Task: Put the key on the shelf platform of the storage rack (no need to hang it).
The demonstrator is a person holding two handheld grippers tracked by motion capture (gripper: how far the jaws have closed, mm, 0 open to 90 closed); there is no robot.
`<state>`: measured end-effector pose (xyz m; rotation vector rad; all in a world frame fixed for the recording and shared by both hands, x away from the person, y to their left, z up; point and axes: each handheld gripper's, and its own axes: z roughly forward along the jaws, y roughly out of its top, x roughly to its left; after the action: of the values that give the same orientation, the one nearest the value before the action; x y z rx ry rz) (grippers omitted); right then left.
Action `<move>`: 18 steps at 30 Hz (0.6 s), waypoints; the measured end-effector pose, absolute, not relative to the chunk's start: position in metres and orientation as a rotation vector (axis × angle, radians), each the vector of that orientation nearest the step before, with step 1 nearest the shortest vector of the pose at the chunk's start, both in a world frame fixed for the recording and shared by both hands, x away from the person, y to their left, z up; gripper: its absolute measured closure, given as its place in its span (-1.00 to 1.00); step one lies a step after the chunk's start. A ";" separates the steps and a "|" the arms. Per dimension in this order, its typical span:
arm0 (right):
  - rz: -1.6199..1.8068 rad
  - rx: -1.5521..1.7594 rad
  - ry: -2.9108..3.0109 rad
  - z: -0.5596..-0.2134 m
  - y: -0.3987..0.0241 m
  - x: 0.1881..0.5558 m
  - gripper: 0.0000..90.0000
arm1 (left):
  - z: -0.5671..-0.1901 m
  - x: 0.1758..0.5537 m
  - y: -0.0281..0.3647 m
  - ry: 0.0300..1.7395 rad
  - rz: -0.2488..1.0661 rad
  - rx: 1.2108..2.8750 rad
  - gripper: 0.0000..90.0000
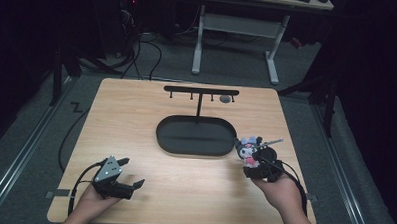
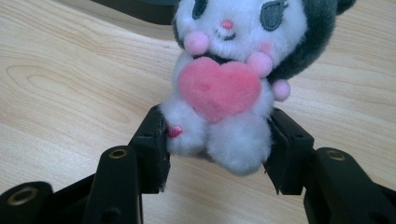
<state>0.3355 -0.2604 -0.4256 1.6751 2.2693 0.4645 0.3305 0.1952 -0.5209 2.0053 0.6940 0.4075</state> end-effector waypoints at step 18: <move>0.499 1.637 2.294 -0.419 -0.241 0.348 0.07 | -0.520 0.330 0.197 0.693 0.407 2.001 -0.83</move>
<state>0.3484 -0.2415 -0.4186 1.6370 2.2937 0.4993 0.3305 0.1967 -0.5201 2.0009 0.6931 0.4067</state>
